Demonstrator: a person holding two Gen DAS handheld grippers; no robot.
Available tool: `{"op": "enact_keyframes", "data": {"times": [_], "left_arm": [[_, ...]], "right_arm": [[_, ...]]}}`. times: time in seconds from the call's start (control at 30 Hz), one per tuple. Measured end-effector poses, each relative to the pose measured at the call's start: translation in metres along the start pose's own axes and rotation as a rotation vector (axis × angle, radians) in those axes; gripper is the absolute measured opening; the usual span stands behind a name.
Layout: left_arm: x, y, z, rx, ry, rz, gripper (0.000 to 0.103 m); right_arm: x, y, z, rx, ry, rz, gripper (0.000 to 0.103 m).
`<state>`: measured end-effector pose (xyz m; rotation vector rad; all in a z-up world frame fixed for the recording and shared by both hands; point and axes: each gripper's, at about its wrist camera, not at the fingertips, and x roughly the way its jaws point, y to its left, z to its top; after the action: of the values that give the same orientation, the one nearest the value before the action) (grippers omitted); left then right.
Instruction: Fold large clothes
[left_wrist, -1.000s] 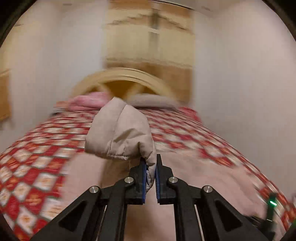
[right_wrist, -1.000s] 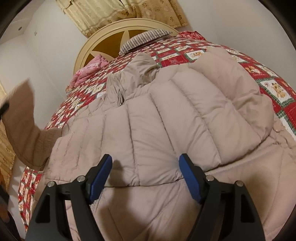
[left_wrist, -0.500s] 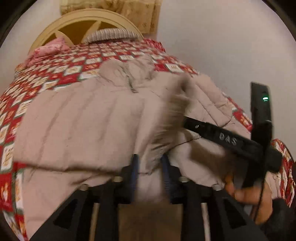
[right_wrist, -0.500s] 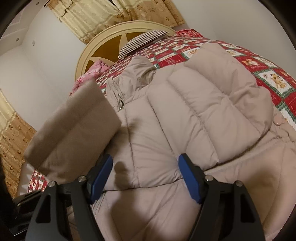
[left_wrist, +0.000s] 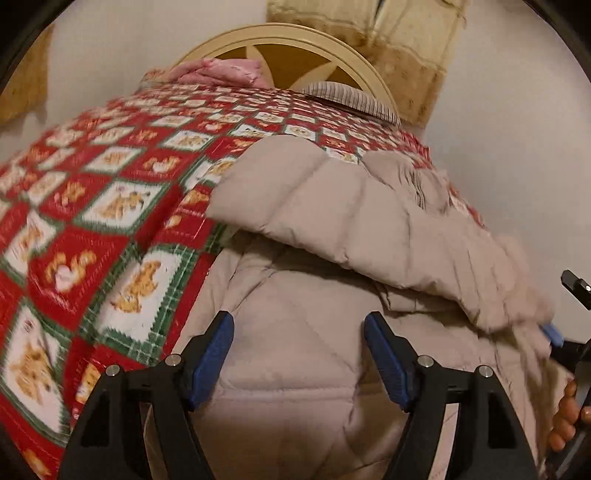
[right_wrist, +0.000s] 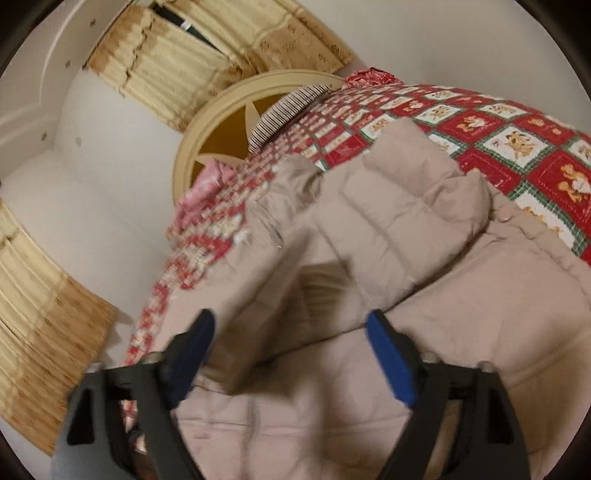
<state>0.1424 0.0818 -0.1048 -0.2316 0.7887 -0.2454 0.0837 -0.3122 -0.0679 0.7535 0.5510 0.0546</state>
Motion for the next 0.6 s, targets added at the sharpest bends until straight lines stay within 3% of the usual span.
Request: {"op": "enact_keyframes", "data": {"times": [0.03, 0.13, 0.23, 0.33, 0.37, 0.5, 0.6], "left_arm": [[0.001, -0.001, 0.000, -0.001, -0.007, -0.001, 0.074], [0.000, -0.004, -0.003, 0.006, -0.015, 0.009, 0.074], [0.003, -0.003, -0.003, -0.001, -0.001, 0.007, 0.075], [0.005, -0.002, -0.003, 0.005, 0.008, -0.007, 0.080], [0.005, -0.003, -0.003, 0.008, 0.008, -0.006, 0.081], [0.004, 0.000, -0.003, 0.000, 0.003, -0.012, 0.081], [0.004, 0.001, -0.003, -0.007, 0.003, -0.017, 0.081]], "right_arm": [[0.004, 0.004, 0.001, 0.008, 0.010, 0.004, 0.103], [0.037, 0.016, -0.006, -0.036, 0.121, -0.082, 0.101], [0.076, 0.025, -0.020, -0.120, 0.238, -0.259, 0.070], [0.080, 0.043, -0.023, -0.227, 0.234, -0.280, 0.024], [0.077, 0.050, -0.021, -0.267, 0.228, -0.291, 0.017], [0.046, 0.061, 0.002, -0.360, 0.111, -0.337, 0.014], [0.033, 0.048, 0.018, -0.377, 0.087, -0.380, 0.014]]}}
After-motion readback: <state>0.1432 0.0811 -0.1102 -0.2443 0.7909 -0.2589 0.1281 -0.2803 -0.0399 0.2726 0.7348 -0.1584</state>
